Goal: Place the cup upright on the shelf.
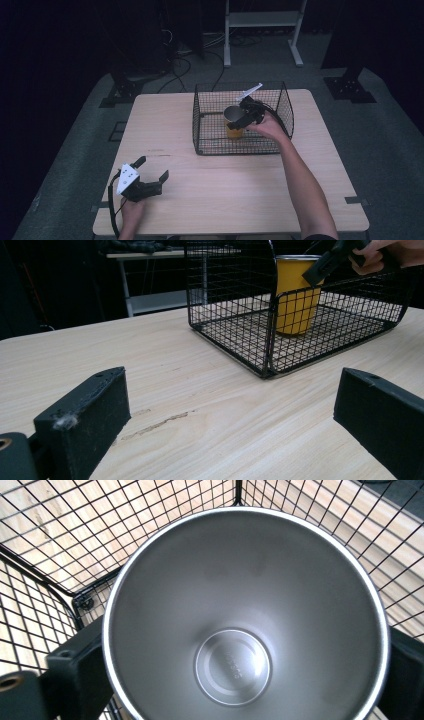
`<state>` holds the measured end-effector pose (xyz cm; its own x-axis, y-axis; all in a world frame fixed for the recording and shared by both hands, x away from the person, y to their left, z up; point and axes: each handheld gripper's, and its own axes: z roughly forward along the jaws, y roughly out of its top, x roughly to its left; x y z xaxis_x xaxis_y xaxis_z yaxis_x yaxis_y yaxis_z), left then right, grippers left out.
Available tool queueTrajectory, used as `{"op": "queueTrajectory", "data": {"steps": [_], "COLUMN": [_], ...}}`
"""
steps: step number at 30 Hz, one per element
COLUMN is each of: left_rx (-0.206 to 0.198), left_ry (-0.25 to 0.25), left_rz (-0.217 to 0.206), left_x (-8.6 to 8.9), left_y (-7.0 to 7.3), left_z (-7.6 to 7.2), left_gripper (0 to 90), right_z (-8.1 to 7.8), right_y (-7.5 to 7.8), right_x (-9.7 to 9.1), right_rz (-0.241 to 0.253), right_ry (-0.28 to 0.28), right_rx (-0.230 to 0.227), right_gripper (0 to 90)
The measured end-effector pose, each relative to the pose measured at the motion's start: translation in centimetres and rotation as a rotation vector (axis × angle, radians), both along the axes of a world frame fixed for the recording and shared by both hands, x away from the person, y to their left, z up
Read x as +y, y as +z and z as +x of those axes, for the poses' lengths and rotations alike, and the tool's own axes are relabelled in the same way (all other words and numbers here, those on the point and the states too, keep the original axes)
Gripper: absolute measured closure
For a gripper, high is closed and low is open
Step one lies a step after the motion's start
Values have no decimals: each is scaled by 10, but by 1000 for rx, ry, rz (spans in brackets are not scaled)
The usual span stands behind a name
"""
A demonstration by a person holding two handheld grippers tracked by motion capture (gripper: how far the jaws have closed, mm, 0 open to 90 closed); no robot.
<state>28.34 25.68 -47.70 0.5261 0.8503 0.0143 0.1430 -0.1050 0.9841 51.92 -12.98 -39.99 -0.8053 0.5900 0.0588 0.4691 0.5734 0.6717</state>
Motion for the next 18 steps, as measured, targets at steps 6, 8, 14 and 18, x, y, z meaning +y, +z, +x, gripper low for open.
{"op": "queueTrajectory", "data": {"steps": [6,8,14,18], "left_rx": [0,0,-2,-1], "left_ry": [3,2,2,2], "left_rz": [-3,-3,-1,0], "left_x": [0,1,0,0], "left_y": [0,0,0,0], "left_z": [0,1,0,0], "left_gripper": [8,8,8,8], "right_z": [0,-1,-2,-3], "right_y": [5,6,11,16], "right_x": [0,-1,-4,-8], "right_rz": [-5,1,21,45], "right_ry": [0,1,0,-1], "right_rx": [-24,-28,-47,-53], "right_gripper": [25,19,18,18]}}
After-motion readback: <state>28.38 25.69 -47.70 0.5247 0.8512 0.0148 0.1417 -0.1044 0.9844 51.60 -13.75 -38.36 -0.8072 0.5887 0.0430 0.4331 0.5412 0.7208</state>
